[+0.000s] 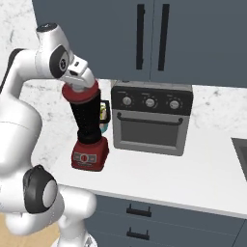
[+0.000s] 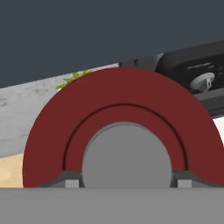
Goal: Close the lid blender by securely placing the lid on top.
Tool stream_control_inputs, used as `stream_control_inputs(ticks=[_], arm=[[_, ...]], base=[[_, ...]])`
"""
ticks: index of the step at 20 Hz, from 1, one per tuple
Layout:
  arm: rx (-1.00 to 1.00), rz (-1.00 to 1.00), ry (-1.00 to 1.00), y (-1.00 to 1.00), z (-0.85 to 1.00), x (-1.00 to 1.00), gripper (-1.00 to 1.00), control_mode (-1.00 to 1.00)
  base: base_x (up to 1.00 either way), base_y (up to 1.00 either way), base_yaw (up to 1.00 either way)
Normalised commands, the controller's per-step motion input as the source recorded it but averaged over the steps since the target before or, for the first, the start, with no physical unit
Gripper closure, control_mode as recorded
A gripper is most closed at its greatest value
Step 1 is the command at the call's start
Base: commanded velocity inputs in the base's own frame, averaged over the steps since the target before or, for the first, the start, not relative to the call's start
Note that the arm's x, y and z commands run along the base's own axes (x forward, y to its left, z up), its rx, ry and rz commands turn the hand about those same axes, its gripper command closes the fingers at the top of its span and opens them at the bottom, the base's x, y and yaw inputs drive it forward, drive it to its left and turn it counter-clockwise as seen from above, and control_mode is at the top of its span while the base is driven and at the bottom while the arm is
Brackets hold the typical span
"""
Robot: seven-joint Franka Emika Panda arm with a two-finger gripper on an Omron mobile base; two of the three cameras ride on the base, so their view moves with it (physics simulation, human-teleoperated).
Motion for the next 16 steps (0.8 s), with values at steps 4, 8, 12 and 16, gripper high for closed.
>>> stream_control_inputs(ticks=[4,8,12,16], arm=[[0.00,0.00,-0.16,0.07,0.34,0.00,1.00,-1.00],[0.00,0.00,0.01,0.05,0.05,0.19,1.00,-1.00],[0.00,0.00,0.10,0.07,0.12,0.30,1.00,-1.00],[0.00,0.00,0.08,0.10,0.18,0.32,1.00,-1.00]], base=[[0.00,0.00,0.00],[0.00,0.00,0.00],[0.00,0.00,0.00],[0.00,0.00,0.00]])
